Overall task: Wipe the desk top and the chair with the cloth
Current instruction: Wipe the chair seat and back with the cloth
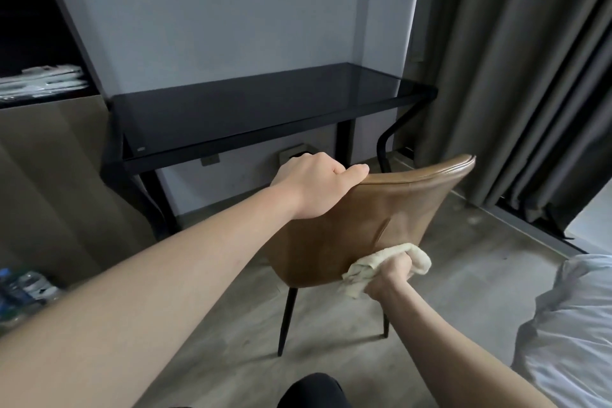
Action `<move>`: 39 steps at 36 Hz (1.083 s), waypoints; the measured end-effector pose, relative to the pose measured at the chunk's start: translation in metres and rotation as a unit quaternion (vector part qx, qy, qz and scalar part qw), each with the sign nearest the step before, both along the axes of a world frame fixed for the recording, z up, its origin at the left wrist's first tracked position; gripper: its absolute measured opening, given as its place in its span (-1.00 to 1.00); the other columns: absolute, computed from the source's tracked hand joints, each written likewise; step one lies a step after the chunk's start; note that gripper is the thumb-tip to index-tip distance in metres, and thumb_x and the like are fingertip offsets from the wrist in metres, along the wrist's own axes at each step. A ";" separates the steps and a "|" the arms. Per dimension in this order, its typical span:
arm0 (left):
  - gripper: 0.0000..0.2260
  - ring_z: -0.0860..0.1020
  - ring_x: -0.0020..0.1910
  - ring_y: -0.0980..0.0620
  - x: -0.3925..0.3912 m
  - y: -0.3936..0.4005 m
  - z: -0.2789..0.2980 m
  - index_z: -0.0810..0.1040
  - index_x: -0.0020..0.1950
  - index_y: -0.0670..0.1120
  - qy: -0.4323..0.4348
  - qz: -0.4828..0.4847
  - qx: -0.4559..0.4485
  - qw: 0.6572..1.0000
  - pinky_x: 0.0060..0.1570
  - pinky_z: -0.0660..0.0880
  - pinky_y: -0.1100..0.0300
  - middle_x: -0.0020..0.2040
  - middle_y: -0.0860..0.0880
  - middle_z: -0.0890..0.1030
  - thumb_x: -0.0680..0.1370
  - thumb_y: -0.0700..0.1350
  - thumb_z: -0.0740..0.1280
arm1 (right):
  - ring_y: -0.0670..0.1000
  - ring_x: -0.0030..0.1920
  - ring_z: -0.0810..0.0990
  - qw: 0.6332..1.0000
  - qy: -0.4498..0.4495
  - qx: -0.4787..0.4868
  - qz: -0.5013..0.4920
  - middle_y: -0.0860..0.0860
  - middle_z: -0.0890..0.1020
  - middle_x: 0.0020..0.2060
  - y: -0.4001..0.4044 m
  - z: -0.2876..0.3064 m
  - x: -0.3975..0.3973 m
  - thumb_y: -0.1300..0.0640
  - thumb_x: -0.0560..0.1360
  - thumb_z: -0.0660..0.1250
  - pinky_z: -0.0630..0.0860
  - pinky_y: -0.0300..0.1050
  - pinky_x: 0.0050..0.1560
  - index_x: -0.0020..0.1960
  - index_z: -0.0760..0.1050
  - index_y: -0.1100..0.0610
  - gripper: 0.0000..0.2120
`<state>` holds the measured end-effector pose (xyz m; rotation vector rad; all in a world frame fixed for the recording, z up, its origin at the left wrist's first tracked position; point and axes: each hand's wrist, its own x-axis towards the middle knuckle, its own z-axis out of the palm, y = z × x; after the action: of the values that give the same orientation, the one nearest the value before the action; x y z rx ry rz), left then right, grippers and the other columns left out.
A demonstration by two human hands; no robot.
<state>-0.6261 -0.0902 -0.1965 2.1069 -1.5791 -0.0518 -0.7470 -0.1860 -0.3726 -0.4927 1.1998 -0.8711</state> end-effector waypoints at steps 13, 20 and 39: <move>-0.44 0.44 -0.38 0.00 -0.014 0.011 0.011 0.19 -0.43 -0.04 0.016 0.022 0.029 0.999 -0.28 0.28 0.12 -0.52 0.06 0.31 0.62 0.31 0.07 | 0.09 0.09 0.64 0.988 -0.003 -0.151 -0.040 0.02 0.67 0.07 -0.028 0.139 -0.062 -0.25 0.48 0.25 0.49 0.05 0.22 0.28 0.56 0.02 -0.50; -0.41 0.44 -0.41 0.02 -0.011 0.007 0.007 0.18 -0.45 -0.05 0.013 0.024 0.018 0.999 -0.30 0.27 0.14 -0.63 0.08 0.28 0.62 0.33 0.07 | -0.02 0.19 0.60 0.959 0.024 -0.263 -0.105 -0.07 0.61 0.20 -0.014 0.131 -0.046 -0.17 0.58 0.24 0.49 -0.01 0.28 0.46 0.37 -0.06 -0.52; -0.43 0.31 -0.50 0.07 0.002 -0.006 -0.007 0.16 -0.42 -0.07 -0.020 -0.012 -0.021 1.000 -0.32 0.22 0.18 -0.56 0.05 0.22 0.63 0.29 0.09 | 0.13 -0.04 0.68 0.999 0.026 0.042 -0.009 0.04 0.70 0.00 -0.095 -0.079 -0.035 -0.22 0.41 0.30 0.57 -0.01 -0.07 0.27 0.56 0.09 -0.44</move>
<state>-0.6239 -0.0966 -0.2038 2.0696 -1.6155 0.0156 -0.7818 -0.2815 -0.4520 -0.4394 1.2852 -0.8250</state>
